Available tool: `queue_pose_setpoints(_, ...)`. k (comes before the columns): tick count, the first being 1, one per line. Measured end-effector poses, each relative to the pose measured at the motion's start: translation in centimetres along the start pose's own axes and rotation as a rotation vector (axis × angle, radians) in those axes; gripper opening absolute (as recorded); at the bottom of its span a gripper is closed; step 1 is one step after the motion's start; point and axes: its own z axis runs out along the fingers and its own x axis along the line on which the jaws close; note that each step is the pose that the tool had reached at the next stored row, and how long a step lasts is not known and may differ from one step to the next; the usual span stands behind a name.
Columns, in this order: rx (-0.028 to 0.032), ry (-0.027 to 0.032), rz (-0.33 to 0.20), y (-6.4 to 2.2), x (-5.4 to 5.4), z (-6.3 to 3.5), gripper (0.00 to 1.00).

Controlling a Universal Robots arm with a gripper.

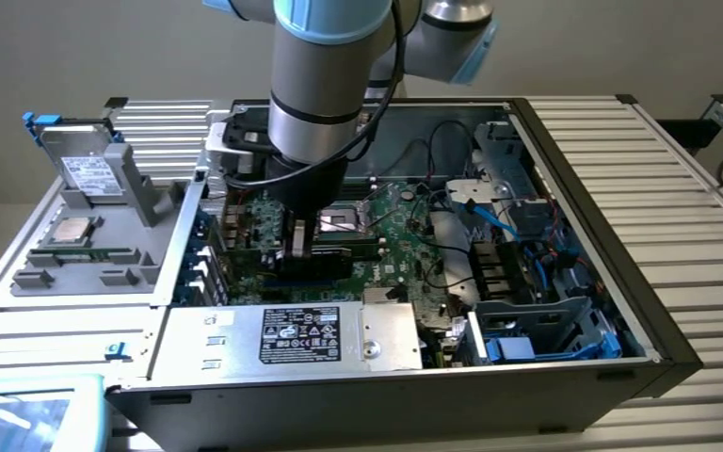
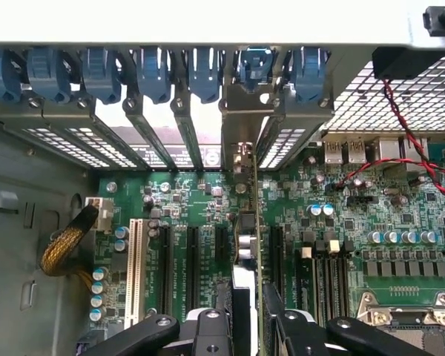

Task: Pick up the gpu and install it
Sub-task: 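Insert the gpu into the slot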

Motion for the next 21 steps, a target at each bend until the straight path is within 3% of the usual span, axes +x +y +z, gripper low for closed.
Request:
queue_pose_setpoints(7, -0.0019, -0.0003, 0.000, 0.04, -0.01, -0.21, 0.27)
queue_pose_setpoints(16, -0.0044, -0.0050, -0.001, 0.25, 0.00, 0.07, 0.27)
queue_pose_setpoints(21, -0.0052, -0.0056, -0.002, 0.11, 0.45, 0.04, 0.27)
